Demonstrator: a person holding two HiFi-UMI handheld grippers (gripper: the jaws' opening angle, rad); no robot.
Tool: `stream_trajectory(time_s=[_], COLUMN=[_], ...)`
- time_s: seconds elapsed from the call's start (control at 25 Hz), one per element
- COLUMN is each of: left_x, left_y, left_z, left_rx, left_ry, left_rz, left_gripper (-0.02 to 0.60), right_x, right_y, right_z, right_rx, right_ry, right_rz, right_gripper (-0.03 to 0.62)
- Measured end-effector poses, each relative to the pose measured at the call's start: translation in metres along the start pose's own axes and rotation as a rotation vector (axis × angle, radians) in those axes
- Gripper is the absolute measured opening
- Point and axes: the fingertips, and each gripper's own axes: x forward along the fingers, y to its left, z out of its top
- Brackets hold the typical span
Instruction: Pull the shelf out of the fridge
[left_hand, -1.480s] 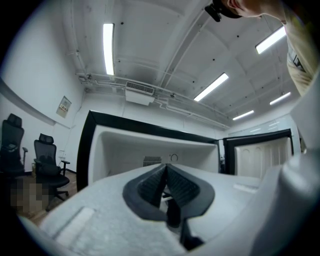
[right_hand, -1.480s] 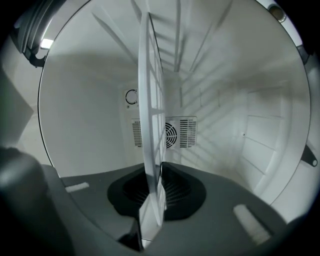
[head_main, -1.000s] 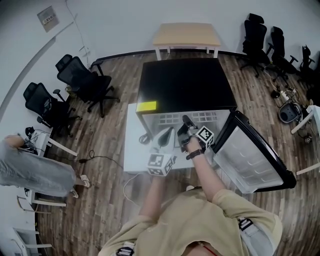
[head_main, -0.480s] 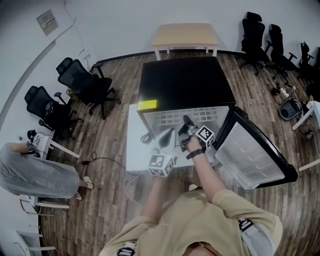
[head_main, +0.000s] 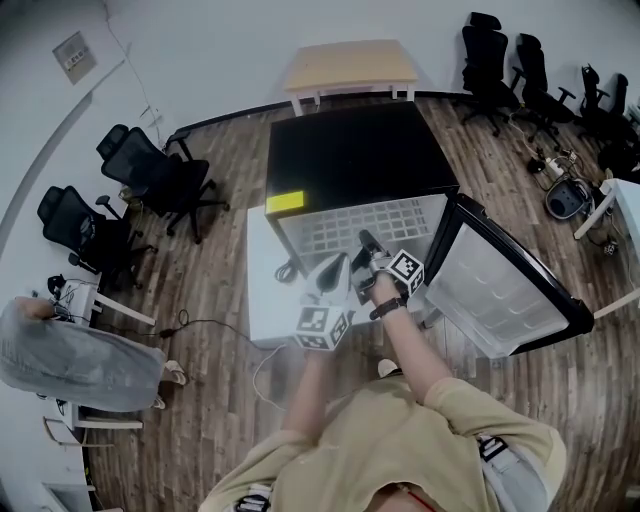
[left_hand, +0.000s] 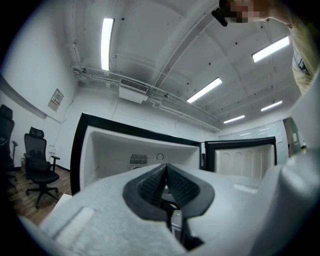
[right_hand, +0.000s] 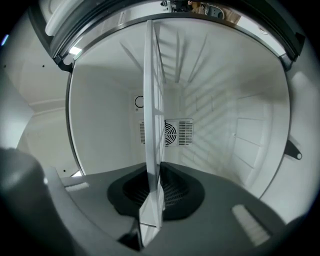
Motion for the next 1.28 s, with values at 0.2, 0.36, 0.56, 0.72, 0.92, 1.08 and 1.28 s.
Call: stream_trajectory(time_s=[0.2, 0.36, 0.56, 0.72, 0.92, 1.08, 1.28], left_x=[-0.011, -0.021, -0.035, -0.043, -0.054, -0.056, -0.059], left_y=[-0.007, -0.009, -0.012, -0.013, -0.017, -0.015, -0.015], left_z=[-0.010, -0.011, -0.011, -0.007, -0.008, -0.005, -0.005], left_rx=[-0.010, -0.022, -0.024, -0.026, -0.026, -0.028, -0.037], left_ry=[0.017, 0.021, 0.018, 0.011, 0.005, 0.005, 0.006], left_rz=[-0.016, -0.026, -0.037, -0.045, -0.050, -0.051, -0.048], left_gripper=[0.000, 0.000, 0.000, 0.000, 0.000, 0.000, 0.000], right_x=[-0.023, -0.037, -0.052, -0.061, -0.078, -0.081, -0.091], right_y=[0.001, 0.003, 0.004, 0.006, 0.004, 0.009, 0.007], right_z=[-0.008, -0.013, -0.020, -0.024, -0.029, -0.031, -0.035], right_rx=[-0.010, -0.011, -0.001, 0.004, 0.005, -0.002, -0.003], right_ry=[-0.005, -0.025, -0.045, -0.050, -0.051, -0.054, -0.046], right_rz=[0.019, 0.037, 0.035, 0.031, 0.038, 0.035, 0.036], right_gripper=[0.035, 0.035, 0.035, 0.035, 0.035, 0.035, 0.034])
